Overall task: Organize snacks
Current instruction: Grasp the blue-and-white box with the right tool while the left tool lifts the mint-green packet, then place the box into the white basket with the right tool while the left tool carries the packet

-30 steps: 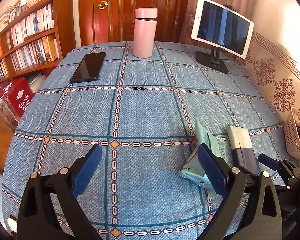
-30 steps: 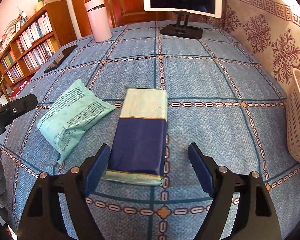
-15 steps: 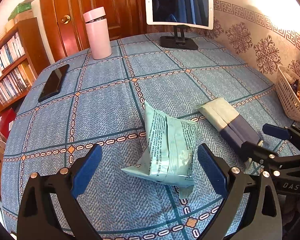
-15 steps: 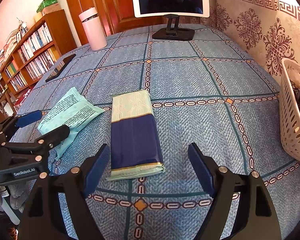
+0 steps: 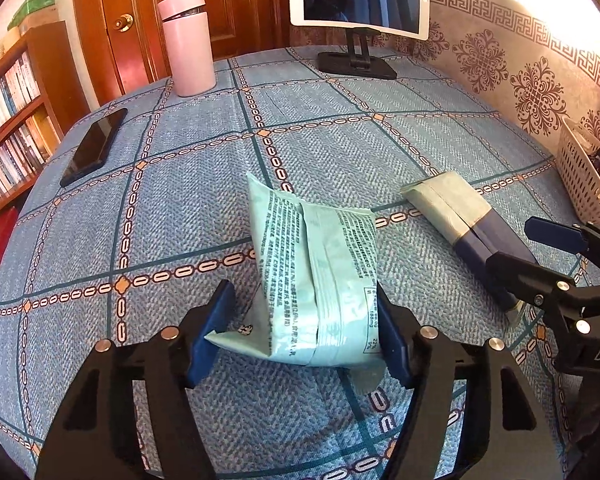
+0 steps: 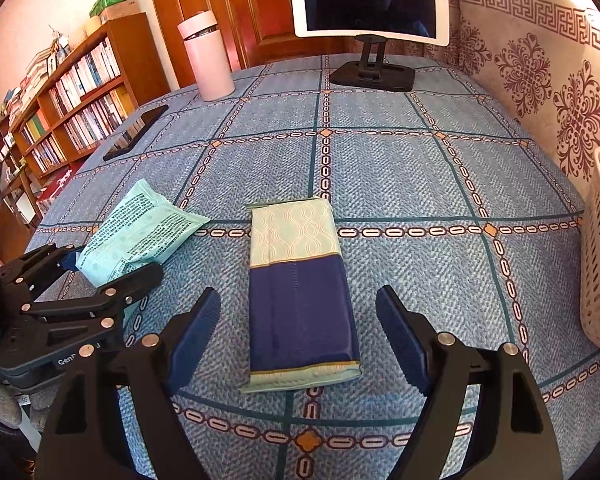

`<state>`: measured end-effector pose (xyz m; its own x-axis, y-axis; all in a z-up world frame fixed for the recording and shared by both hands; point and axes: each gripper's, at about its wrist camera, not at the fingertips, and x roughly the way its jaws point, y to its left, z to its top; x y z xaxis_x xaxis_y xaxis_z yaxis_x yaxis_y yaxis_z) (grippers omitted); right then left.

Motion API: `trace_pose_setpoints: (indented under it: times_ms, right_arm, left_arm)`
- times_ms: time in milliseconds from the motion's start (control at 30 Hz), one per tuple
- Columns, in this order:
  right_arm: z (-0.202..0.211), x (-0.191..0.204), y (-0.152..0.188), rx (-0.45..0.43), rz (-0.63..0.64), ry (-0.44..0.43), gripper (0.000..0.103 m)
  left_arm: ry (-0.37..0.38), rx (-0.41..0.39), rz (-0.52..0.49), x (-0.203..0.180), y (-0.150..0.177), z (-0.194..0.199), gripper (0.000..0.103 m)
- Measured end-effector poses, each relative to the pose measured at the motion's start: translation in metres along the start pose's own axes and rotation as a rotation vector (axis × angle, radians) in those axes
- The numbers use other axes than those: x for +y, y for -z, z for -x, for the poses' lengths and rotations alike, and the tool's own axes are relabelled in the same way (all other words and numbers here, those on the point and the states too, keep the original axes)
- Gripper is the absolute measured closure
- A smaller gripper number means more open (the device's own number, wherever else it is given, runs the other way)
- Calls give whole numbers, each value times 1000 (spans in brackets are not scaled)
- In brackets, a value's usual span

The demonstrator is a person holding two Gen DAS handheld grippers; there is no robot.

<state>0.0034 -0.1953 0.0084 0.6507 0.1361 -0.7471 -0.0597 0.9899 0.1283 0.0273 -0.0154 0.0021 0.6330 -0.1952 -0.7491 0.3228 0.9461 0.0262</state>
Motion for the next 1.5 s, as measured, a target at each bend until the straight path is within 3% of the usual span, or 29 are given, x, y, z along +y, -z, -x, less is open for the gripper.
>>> trace_pose_setpoints:
  times_ms: [167, 233, 300, 367, 600, 1000, 1500]
  right_arm:
    - [-14, 7, -2, 36, 33, 34, 24]
    - [-15, 10, -3, 37, 48, 55, 31]
    - [-15, 10, -3, 29, 59, 92, 47]
    - [-14, 11, -2, 23, 70, 98, 51]
    - [1, 9, 3, -15, 60, 75, 52]
    - [60, -6, -3, -173, -8, 40, 53]
    - [126, -54, -1, -348, -119, 87, 53]
  left_arm:
    - [-31, -38, 38, 10, -2, 10, 38]
    - [-39, -46, 54, 14, -3, 14, 38]
    - [-43, -50, 68, 18, -2, 17, 39]
    - [-46, -53, 75, 21, -2, 19, 39]
    - [-51, -68, 81, 21, -7, 29, 40]
    - [-53, -105, 56, 7, -17, 48, 40]
    - [-55, -171, -4, -28, -32, 77, 40]
